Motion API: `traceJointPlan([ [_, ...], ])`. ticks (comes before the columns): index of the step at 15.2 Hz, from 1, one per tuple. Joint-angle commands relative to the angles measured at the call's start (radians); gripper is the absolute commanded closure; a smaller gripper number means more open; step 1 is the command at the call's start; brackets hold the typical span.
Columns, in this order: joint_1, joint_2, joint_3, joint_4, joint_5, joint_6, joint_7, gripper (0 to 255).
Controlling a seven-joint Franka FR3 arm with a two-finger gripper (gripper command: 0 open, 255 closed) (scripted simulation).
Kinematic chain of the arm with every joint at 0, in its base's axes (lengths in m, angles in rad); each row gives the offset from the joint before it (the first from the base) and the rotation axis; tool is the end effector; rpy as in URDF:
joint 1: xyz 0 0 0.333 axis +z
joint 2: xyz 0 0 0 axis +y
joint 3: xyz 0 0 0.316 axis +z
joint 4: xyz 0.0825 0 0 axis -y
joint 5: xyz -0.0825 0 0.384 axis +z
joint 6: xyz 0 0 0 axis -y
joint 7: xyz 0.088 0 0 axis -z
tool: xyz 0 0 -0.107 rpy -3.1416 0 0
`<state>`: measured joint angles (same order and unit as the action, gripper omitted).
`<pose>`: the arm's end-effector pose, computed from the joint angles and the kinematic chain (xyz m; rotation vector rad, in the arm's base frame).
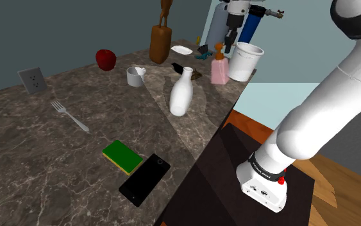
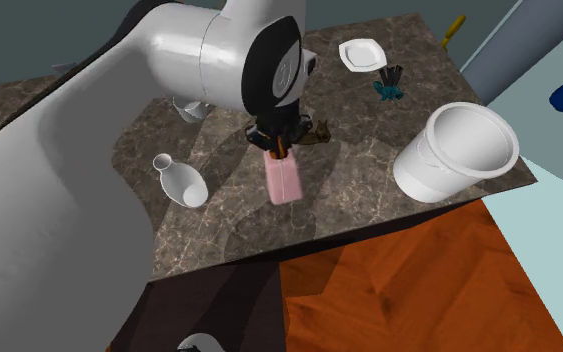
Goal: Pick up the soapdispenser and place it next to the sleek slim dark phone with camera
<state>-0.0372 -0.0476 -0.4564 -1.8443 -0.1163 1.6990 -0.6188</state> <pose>0.4670 -0.2682 0.5296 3.1004 0.2291 -0.2120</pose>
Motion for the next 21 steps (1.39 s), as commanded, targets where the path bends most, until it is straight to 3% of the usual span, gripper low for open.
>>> traceJointPlan([
  [1,0.021,-0.059,0.026,-0.033,-0.019,-0.026,0.051,255],
  [10,0.09,-0.262,0.165,-0.119,-0.036,-0.156,0.258,255],
  [21,0.168,-0.386,0.35,-0.095,0.039,-0.326,0.5,255],
])
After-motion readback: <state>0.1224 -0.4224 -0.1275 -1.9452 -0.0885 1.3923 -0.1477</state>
